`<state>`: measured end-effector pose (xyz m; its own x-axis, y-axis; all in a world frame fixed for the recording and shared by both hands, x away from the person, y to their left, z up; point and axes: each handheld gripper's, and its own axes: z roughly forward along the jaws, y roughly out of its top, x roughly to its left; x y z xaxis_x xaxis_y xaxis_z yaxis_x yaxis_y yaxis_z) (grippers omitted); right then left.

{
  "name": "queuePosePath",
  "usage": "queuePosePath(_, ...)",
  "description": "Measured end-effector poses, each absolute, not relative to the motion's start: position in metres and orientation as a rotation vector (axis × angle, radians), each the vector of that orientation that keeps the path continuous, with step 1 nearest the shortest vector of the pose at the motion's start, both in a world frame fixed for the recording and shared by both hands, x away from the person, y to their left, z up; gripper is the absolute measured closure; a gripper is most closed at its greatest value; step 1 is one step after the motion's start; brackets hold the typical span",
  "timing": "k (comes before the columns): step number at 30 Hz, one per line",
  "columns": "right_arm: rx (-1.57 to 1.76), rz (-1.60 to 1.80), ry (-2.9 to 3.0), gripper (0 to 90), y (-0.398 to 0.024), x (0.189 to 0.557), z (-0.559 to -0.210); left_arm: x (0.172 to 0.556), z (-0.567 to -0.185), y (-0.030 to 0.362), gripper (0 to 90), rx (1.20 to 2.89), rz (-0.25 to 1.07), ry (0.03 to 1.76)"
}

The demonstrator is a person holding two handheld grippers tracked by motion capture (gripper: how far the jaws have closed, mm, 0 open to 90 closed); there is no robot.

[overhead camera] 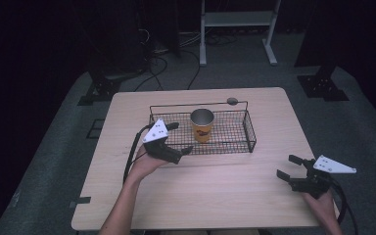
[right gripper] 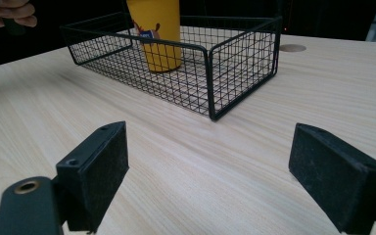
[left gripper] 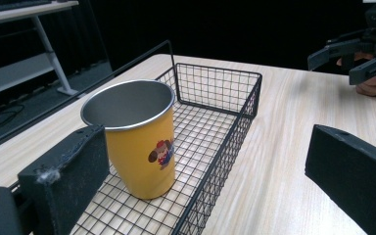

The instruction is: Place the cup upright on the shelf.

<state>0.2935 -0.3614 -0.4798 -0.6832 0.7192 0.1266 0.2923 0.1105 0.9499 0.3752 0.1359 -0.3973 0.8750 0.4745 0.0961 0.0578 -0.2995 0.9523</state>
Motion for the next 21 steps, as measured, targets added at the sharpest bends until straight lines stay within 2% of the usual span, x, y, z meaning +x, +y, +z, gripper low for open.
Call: queuePosePath(21, 0.989, 1.594, 2.033, 13.7, -0.361, 0.294, -0.480, 0.344, -0.416, 0.158, 2.1, 1.789, 0.435, 0.450)
